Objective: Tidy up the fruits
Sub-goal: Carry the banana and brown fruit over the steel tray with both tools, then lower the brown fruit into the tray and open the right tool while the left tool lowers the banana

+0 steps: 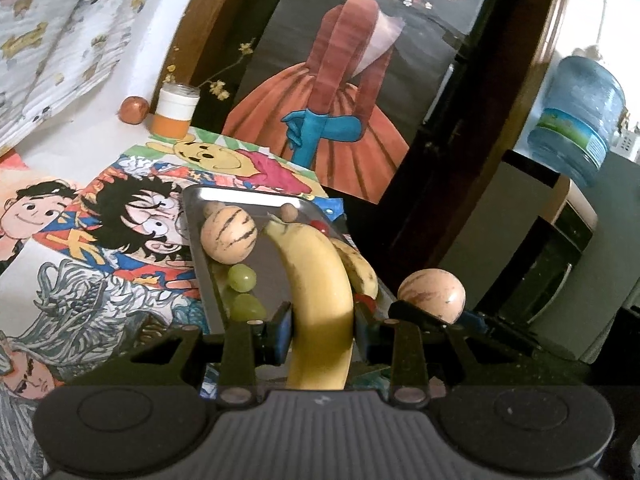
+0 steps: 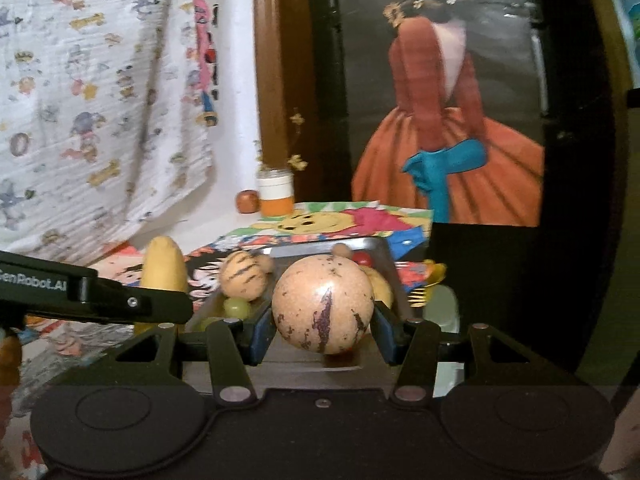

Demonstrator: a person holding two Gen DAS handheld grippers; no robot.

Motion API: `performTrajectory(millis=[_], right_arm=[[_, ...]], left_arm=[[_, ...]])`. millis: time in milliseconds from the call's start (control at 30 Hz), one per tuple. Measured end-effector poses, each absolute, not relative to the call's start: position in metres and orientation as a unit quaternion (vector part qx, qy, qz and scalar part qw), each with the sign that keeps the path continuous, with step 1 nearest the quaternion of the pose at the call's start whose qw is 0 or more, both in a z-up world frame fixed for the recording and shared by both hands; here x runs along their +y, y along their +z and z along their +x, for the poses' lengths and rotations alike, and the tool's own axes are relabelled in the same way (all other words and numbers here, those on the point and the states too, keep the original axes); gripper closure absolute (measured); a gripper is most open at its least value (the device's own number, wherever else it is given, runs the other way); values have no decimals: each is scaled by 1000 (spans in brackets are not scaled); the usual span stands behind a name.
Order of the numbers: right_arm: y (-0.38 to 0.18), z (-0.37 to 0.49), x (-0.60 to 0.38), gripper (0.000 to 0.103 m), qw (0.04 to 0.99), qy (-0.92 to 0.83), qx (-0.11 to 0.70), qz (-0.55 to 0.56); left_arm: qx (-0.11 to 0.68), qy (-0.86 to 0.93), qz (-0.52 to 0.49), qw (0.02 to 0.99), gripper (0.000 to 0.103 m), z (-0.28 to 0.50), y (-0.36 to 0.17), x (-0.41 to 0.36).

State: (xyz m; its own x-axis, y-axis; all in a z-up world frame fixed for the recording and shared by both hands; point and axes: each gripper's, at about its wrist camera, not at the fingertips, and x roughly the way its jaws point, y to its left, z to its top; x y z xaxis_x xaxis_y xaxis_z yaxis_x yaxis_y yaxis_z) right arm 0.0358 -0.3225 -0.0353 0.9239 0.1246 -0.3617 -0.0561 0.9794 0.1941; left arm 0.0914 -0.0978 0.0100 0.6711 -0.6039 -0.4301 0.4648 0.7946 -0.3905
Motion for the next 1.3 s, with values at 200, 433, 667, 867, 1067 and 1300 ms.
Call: performTrajectory(millis=[200, 433, 667, 867, 1067, 1300], right_arm=[[-47, 36, -324, 50, 970, 41, 214, 107], [-54, 34, -329, 50, 966, 34, 226, 122], [-59, 40, -331, 50, 964, 40, 236, 113], [-62, 44, -336, 49, 966, 39, 232, 102], [-65, 46, -338, 49, 969, 43, 225, 91], [-68, 47, -341, 49, 970, 45, 218, 93]], left_arm=[[276, -296, -113, 907, 68, 92, 9, -105], [291, -303, -97, 903, 68, 101, 10, -112], [308, -307, -66, 898, 68, 112, 7, -125], [321, -319, -35, 891, 68, 120, 3, -137], [349, -337, 4, 875, 68, 133, -1, -152], [363, -350, 34, 863, 67, 148, -4, -163]])
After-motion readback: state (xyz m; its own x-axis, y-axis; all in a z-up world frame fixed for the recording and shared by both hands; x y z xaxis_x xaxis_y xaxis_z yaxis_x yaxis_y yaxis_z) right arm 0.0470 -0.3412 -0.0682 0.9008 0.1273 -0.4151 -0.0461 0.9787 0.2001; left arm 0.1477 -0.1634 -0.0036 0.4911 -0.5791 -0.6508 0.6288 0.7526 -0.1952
